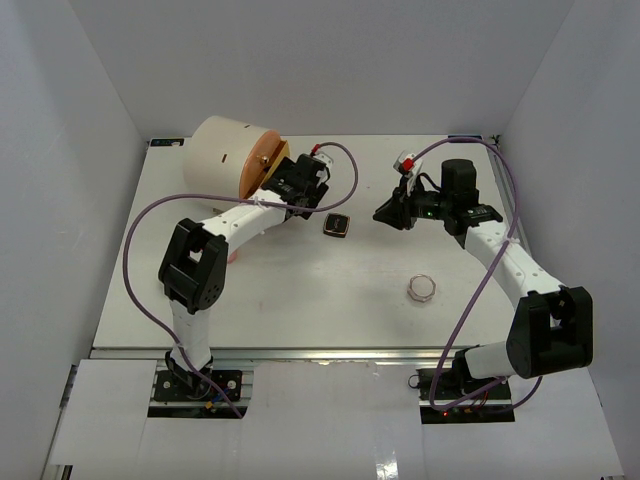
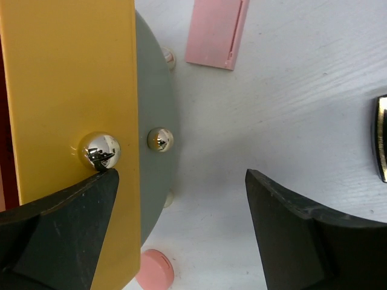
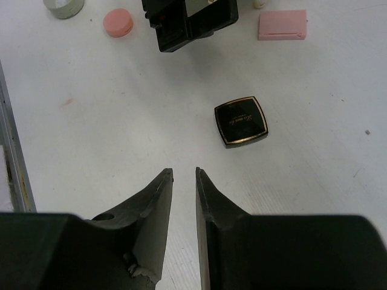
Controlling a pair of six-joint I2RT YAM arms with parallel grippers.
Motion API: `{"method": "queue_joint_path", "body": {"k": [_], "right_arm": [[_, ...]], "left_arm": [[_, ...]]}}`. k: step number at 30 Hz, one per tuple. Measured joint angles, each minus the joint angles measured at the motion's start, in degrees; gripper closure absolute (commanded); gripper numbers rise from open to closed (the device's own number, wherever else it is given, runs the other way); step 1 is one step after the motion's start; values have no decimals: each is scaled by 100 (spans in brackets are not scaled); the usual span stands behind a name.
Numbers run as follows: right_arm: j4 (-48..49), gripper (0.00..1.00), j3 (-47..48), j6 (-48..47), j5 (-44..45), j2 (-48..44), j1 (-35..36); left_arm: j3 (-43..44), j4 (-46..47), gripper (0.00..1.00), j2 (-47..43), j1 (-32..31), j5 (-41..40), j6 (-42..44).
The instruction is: Organize the makeup
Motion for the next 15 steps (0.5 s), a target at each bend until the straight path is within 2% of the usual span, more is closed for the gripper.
{"method": "queue_joint_path", "body": {"k": [13, 15], "right_arm": [[5, 71, 0, 5, -101, 0, -166], [8, 71, -1, 6, -124, 0, -182]], "left_arm": [[175, 3, 2, 37, 361, -237, 14], [175, 0, 4, 36, 390, -224, 0]]}}
